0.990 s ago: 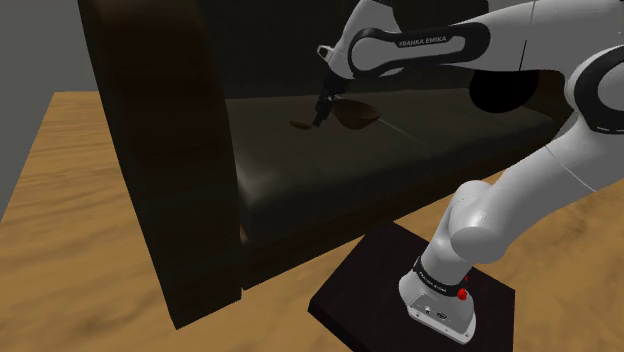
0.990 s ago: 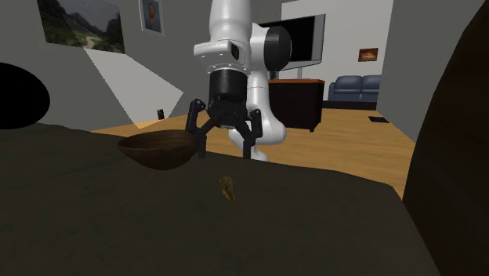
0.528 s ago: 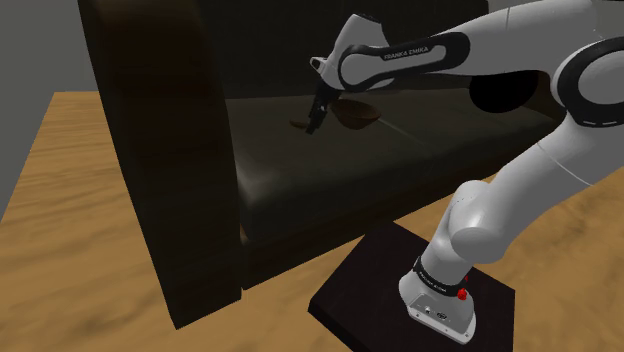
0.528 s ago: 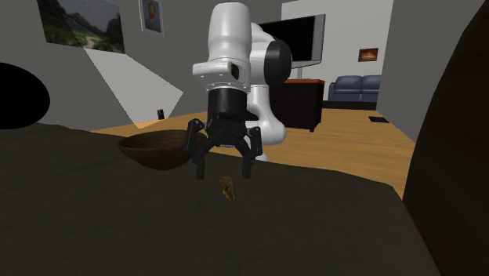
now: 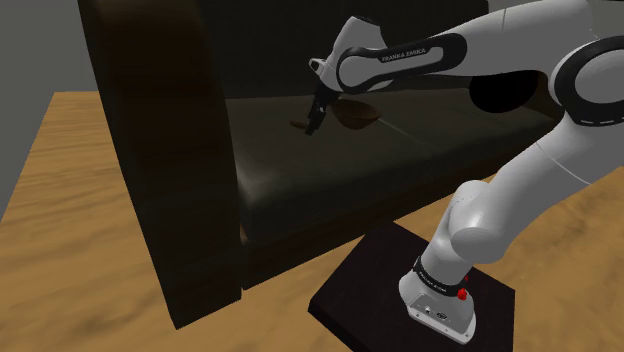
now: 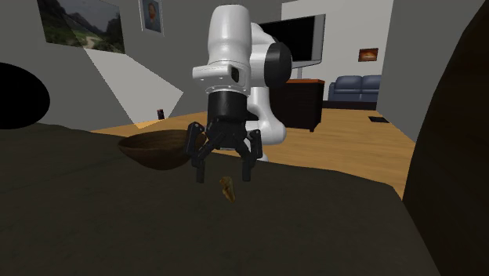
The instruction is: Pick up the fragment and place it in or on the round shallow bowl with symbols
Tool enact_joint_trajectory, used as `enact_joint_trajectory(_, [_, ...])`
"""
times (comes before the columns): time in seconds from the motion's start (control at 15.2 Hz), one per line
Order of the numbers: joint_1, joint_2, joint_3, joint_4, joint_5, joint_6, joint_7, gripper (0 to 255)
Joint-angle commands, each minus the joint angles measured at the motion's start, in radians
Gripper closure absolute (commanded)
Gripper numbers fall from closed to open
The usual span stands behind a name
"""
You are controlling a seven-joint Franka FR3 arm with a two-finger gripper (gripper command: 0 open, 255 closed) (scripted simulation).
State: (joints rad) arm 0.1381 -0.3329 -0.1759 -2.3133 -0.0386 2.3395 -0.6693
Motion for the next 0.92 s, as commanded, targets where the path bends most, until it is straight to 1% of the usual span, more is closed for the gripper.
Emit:
enact_joint_trajectory(0.0, [0.000,0.000,0.000,0.000,0.000,0.000,0.000,255])
enact_joint_trajectory(0.59, [0.000,0.000,0.000,0.000,0.000,0.000,0.000,255])
enact_joint_trajectory(0.86, [0.000,-0.012,0.003,0.044,-0.001,-0.055,0.002,255])
